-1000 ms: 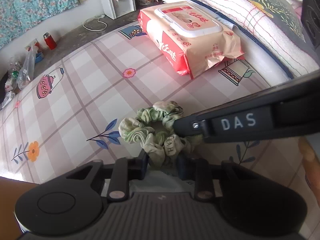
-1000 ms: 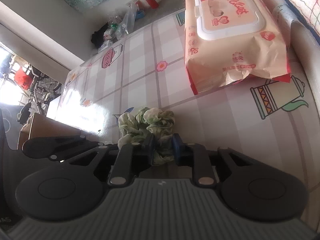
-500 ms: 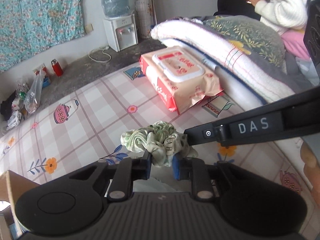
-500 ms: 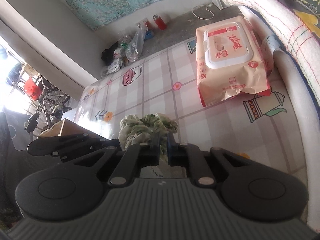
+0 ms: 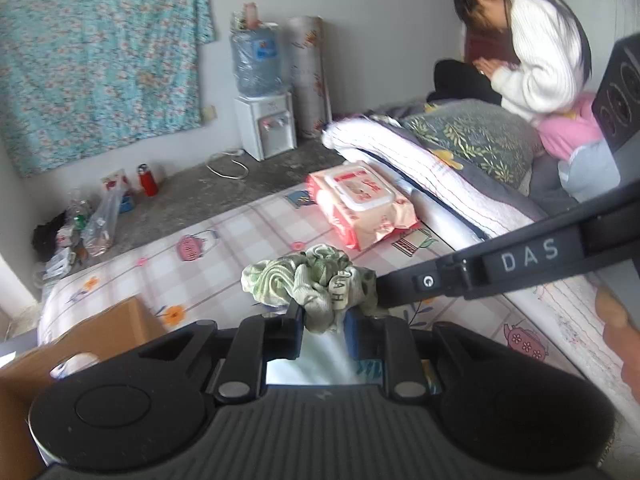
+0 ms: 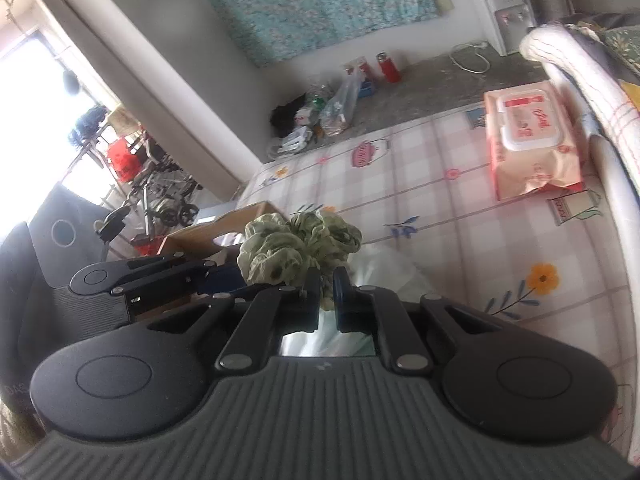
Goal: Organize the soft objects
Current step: 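Close the right gripper on the green scrunchie and lift it, then carry the scrunchie into the box and open the right gripper beside the striped cloth, then move both tools back over the bed toward the gold tissue pack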
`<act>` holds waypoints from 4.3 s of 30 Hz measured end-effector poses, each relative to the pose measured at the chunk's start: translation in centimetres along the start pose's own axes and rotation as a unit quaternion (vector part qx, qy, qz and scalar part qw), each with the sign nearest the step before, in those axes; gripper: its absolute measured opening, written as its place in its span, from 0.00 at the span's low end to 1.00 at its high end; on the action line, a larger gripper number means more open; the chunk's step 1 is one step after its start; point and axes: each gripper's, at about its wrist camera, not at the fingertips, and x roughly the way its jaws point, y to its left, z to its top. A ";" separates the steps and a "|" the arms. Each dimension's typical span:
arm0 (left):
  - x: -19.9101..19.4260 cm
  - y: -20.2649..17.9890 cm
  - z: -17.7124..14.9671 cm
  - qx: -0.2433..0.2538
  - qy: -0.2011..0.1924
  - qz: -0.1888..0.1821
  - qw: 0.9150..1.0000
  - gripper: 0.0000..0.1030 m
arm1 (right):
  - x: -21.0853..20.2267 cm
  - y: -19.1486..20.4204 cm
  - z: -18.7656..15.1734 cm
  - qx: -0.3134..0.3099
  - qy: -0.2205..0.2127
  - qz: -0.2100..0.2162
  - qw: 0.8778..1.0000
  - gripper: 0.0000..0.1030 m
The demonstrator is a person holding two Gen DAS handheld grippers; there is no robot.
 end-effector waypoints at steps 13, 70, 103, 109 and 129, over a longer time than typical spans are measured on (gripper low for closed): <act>-13.1 9.3 -11.9 -0.126 0.005 0.083 0.989 0.20 | 4.9 18.2 -8.0 -0.111 0.110 0.107 0.982 0.06; -7.2 15.6 -21.5 -0.265 0.096 0.069 0.957 0.43 | 6.3 17.3 -12.4 -0.107 0.150 0.065 0.981 0.30; -6.8 13.4 -21.5 -0.101 0.249 0.083 0.960 0.28 | 7.9 16.4 -13.0 -0.086 0.164 0.087 0.979 0.32; -11.0 11.5 -20.4 -0.100 0.152 0.108 0.977 0.46 | 5.6 15.4 -12.6 -0.082 0.132 0.097 0.983 0.34; -8.4 -3.7 -12.8 -0.067 -0.091 -0.010 0.993 0.69 | -8.1 3.2 -11.5 -0.016 -0.045 -0.046 0.998 0.54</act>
